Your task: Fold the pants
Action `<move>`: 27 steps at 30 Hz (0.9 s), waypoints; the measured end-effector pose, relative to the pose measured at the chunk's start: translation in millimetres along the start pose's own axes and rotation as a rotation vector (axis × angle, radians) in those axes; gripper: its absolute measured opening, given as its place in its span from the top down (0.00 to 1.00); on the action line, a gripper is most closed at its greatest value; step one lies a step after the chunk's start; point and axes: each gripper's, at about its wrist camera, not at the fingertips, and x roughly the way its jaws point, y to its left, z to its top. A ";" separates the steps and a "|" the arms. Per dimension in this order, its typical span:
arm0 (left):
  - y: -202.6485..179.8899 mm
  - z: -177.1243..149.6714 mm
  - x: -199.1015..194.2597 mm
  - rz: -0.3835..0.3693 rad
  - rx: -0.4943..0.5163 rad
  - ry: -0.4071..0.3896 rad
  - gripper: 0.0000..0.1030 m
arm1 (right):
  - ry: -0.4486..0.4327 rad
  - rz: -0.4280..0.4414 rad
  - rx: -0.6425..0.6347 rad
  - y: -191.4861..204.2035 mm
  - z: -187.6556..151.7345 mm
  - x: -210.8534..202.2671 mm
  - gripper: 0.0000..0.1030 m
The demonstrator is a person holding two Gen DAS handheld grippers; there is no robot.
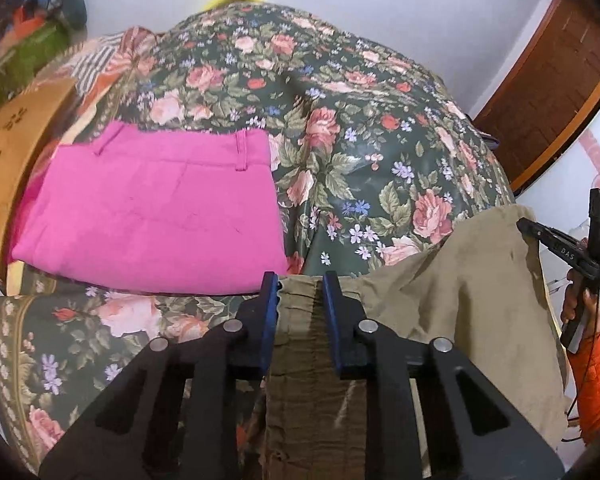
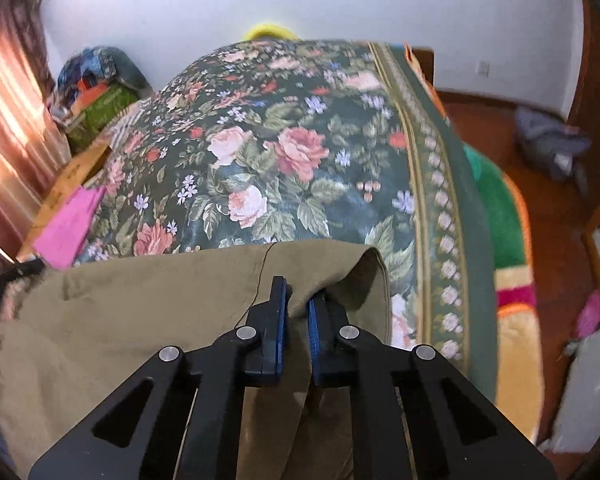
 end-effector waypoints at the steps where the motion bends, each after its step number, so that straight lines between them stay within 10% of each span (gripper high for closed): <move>1: -0.5 -0.6 -2.7 0.005 0.007 -0.009 0.80 | -0.019 -0.035 -0.035 6.0 -1.0 -3.9 0.93; 12: 12.9 -2.2 6.2 0.094 0.009 0.015 0.99 | -0.045 -0.205 -0.119 -1.0 -3.8 -9.6 0.94; 27: -61.5 -18.2 -31.9 0.030 0.177 -0.015 0.80 | -0.047 -0.170 -0.070 6.0 -18.1 -62.0 0.74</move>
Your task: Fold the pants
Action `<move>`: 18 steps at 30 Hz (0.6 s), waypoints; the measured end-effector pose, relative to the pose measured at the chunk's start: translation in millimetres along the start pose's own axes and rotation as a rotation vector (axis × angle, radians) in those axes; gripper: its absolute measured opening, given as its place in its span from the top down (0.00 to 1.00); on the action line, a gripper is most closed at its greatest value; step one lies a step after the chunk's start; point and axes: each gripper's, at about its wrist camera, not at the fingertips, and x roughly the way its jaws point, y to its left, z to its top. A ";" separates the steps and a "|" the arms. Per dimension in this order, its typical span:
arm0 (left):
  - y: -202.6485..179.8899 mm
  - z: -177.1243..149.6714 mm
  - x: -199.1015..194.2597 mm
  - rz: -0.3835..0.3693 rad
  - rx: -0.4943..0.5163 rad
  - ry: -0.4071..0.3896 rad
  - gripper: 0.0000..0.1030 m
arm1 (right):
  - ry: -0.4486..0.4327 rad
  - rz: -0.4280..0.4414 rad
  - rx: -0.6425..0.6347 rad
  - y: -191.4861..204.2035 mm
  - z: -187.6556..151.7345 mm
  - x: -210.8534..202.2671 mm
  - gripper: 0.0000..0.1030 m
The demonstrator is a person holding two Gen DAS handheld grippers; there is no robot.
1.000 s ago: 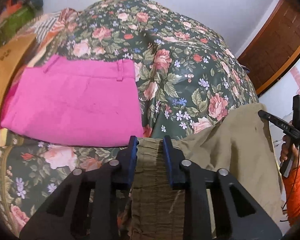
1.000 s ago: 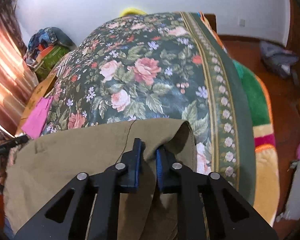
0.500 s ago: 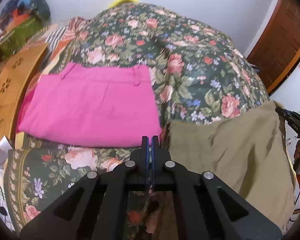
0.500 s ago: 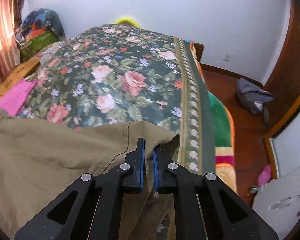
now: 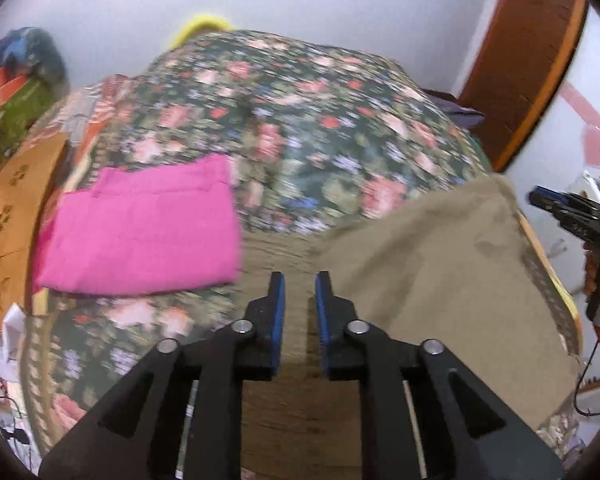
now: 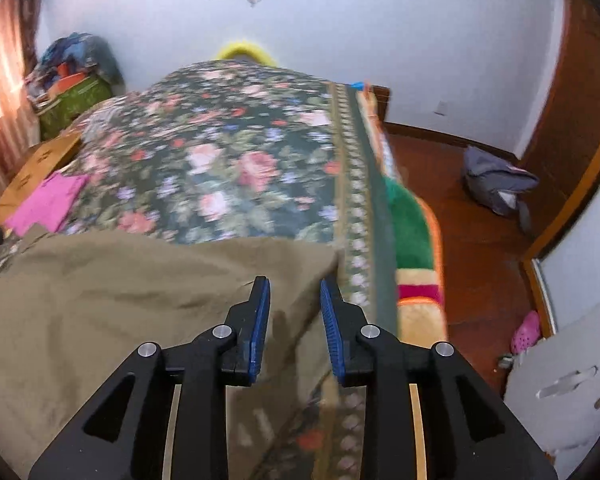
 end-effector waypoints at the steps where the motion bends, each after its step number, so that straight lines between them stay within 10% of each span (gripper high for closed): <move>1: -7.3 -3.4 3.1 -0.006 0.014 0.012 0.75 | 0.008 0.027 -0.013 8.1 -3.9 0.8 0.69; 9: -27.8 -32.0 19.4 0.027 0.068 0.033 0.70 | 0.190 0.058 -0.047 11.9 -37.7 50.8 0.67; 18: -27.4 -38.3 9.3 0.038 0.063 0.034 0.70 | 0.208 -0.066 0.008 -18.1 -61.3 12.0 0.65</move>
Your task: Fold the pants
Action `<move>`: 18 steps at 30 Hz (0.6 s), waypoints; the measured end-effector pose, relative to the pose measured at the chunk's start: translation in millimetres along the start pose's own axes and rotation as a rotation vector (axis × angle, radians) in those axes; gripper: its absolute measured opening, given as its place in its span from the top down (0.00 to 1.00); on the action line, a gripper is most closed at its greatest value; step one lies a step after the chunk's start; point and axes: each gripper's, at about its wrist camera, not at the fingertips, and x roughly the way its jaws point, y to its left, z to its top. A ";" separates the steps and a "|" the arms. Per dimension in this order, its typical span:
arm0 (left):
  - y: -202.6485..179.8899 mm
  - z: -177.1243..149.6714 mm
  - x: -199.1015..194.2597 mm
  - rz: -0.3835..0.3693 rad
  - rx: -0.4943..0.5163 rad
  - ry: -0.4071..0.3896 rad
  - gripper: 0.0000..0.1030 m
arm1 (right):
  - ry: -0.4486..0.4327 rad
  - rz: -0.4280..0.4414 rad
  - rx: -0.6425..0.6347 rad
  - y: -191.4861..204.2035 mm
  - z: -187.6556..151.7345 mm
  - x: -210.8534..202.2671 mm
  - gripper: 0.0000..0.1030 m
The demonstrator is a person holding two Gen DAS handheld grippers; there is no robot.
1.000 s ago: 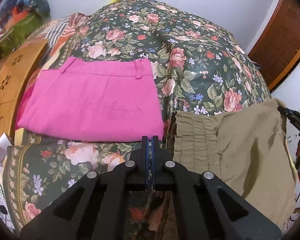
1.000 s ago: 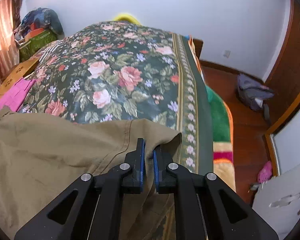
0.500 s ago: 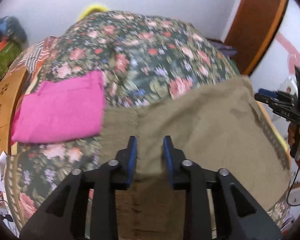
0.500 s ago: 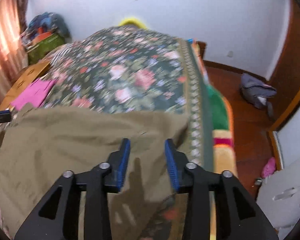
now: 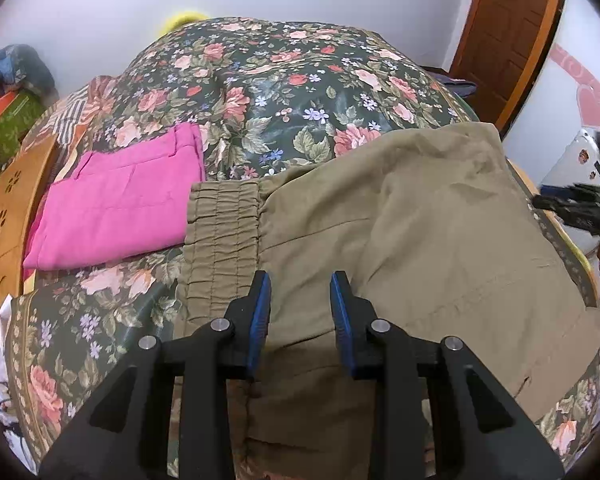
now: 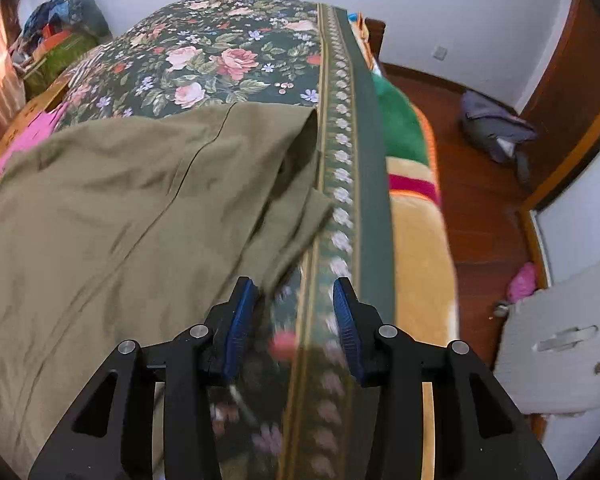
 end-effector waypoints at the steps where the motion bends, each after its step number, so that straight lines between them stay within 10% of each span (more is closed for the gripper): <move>1: 2.3 0.7 -5.2 -0.003 -0.014 0.004 0.69 | -0.011 0.007 -0.001 1.8 -4.1 -7.6 0.63; 8: 33.2 -4.8 -55.5 0.085 -0.105 -0.062 0.40 | -0.144 0.084 -0.005 22.7 -13.6 -60.5 0.62; 18: 48.5 -56.5 -81.8 -0.007 -0.270 -0.006 0.12 | -0.226 0.221 -0.053 86.2 -29.5 -90.4 0.58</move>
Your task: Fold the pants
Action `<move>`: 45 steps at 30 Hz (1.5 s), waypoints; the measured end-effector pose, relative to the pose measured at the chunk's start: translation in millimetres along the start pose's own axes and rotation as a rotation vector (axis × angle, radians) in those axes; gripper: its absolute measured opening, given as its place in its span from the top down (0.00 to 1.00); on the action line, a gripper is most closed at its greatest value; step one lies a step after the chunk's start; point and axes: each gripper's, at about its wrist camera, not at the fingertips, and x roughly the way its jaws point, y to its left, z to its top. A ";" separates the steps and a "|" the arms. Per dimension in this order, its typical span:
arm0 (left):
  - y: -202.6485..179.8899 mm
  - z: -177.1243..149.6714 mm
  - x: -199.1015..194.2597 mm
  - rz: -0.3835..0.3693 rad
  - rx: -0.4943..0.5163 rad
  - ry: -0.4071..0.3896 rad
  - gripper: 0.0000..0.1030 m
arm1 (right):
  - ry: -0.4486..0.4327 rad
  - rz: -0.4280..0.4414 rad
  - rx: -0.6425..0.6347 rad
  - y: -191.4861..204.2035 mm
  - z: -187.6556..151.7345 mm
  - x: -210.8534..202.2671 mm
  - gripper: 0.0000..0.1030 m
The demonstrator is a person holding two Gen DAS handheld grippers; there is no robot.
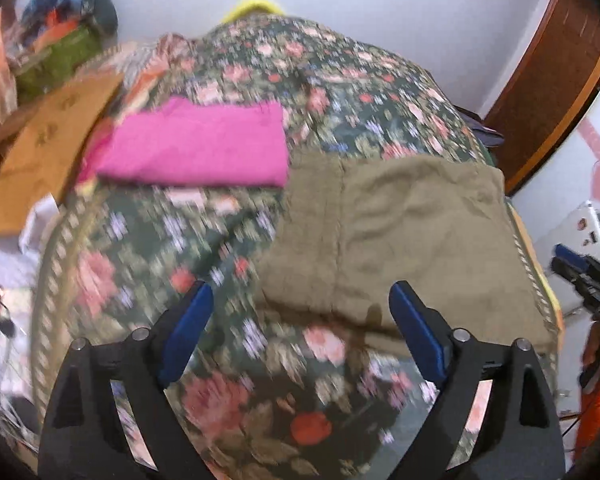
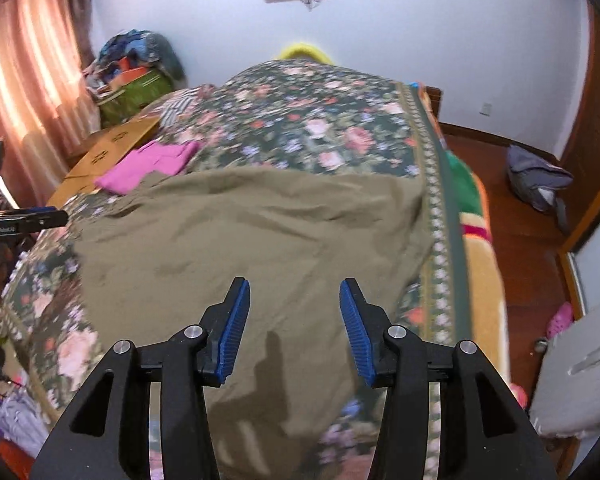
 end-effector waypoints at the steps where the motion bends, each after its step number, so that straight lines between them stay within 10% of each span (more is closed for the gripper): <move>1: 0.3 -5.4 3.4 -0.026 -0.016 0.019 0.12 | 0.011 0.011 -0.002 4.3 -3.5 2.9 0.58; 7: 2.0 -27.0 29.1 -0.209 -0.145 0.120 0.12 | 0.143 0.011 -0.016 16.7 -34.2 35.5 0.58; 17: 10.3 -16.2 52.3 -0.365 -0.320 0.101 0.12 | 0.123 0.014 0.019 11.1 -40.4 32.2 0.53; 32: 10.0 12.6 91.9 -0.284 -0.322 0.084 0.07 | 0.121 0.042 0.047 6.2 -46.3 30.0 0.46; 40: -1.3 21.3 79.3 -0.208 -0.217 0.009 0.57 | 0.124 0.033 0.053 4.4 -46.0 28.7 0.46; 45: -14.4 13.9 56.4 -0.143 -0.113 -0.039 0.65 | 0.128 0.017 0.040 6.8 -44.4 26.5 0.46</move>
